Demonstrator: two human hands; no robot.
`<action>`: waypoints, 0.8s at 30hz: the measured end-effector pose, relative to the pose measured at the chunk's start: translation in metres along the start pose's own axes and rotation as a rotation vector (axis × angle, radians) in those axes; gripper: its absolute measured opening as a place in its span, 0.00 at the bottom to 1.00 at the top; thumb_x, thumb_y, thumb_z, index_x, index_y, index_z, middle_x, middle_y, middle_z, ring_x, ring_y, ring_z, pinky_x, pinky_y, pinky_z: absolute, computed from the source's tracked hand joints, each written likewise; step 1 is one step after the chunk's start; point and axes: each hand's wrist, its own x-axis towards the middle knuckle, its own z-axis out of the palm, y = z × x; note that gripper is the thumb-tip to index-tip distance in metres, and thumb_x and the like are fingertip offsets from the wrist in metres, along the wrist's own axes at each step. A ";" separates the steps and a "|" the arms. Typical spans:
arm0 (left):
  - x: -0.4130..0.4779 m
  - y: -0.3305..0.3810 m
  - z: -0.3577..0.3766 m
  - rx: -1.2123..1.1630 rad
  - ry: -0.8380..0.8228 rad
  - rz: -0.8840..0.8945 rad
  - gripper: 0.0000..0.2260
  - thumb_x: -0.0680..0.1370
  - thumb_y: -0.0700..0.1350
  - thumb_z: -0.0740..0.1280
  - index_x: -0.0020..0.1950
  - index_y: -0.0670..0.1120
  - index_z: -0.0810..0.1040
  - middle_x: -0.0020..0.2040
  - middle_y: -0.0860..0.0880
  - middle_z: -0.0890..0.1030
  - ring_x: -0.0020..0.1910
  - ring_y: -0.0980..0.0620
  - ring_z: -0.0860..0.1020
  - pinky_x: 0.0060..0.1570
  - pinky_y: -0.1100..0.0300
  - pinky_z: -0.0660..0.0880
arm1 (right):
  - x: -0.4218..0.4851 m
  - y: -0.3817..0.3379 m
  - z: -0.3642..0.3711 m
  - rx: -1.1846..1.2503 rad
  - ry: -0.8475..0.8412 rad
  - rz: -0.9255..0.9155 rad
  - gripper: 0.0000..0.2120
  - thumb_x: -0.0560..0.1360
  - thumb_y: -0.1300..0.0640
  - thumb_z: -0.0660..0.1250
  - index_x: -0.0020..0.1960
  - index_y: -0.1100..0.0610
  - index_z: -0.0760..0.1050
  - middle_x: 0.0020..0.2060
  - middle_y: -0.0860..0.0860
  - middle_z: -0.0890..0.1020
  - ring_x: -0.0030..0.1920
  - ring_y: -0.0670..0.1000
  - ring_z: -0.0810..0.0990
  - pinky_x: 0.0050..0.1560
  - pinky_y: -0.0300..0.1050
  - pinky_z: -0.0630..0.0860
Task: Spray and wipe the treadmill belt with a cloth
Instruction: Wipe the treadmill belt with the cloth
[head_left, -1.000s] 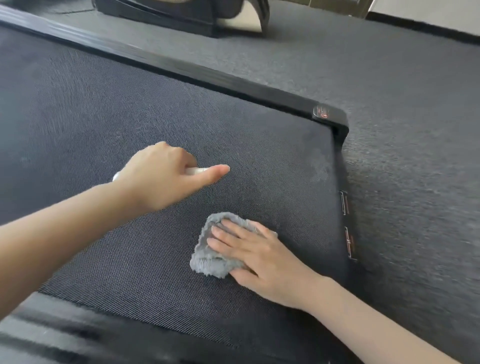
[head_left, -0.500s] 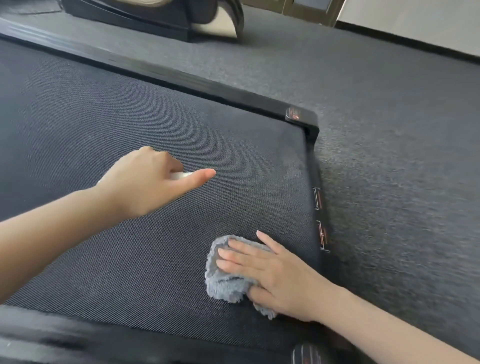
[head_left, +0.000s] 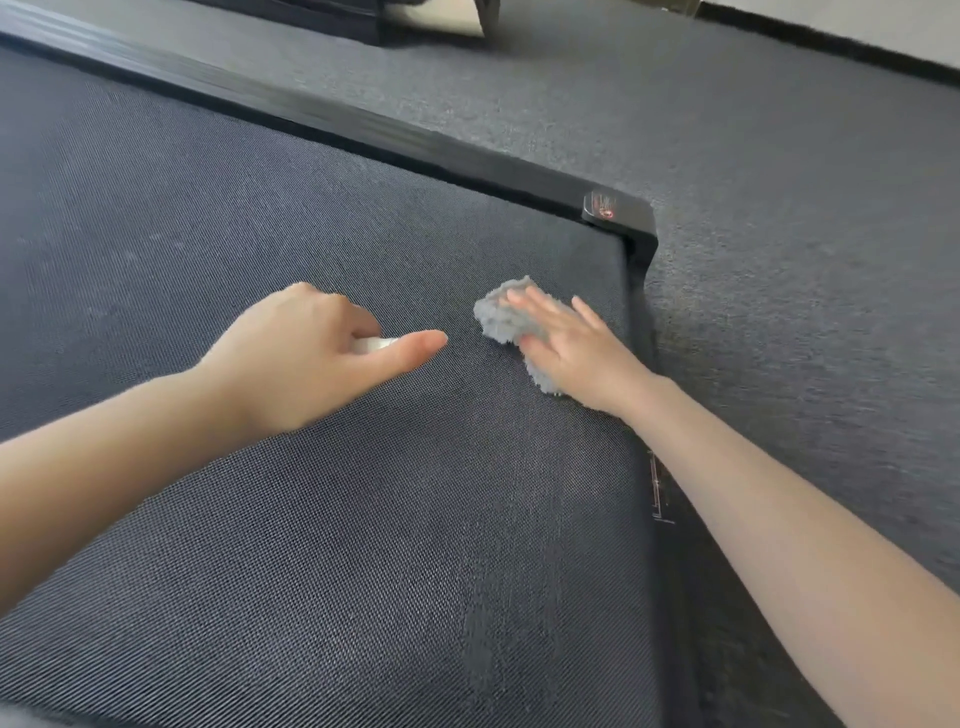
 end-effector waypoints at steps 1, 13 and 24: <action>0.003 0.001 0.001 -0.002 0.003 0.006 0.37 0.66 0.79 0.46 0.27 0.43 0.62 0.22 0.50 0.64 0.23 0.48 0.67 0.29 0.54 0.70 | 0.009 0.009 -0.002 0.008 0.004 0.033 0.24 0.82 0.44 0.45 0.76 0.43 0.48 0.76 0.42 0.49 0.73 0.36 0.44 0.75 0.47 0.38; 0.043 0.012 0.012 -0.059 0.012 0.049 0.34 0.68 0.77 0.50 0.27 0.45 0.58 0.22 0.53 0.59 0.23 0.52 0.60 0.26 0.56 0.65 | 0.074 0.097 -0.029 0.012 0.044 0.318 0.25 0.82 0.45 0.46 0.77 0.49 0.49 0.77 0.47 0.48 0.76 0.49 0.49 0.74 0.48 0.39; 0.047 0.022 0.017 -0.117 -0.048 0.060 0.37 0.67 0.78 0.49 0.28 0.42 0.60 0.22 0.52 0.60 0.23 0.52 0.60 0.27 0.52 0.68 | 0.075 0.095 -0.028 0.192 0.144 0.404 0.25 0.82 0.49 0.53 0.77 0.53 0.54 0.77 0.52 0.51 0.76 0.52 0.50 0.73 0.44 0.45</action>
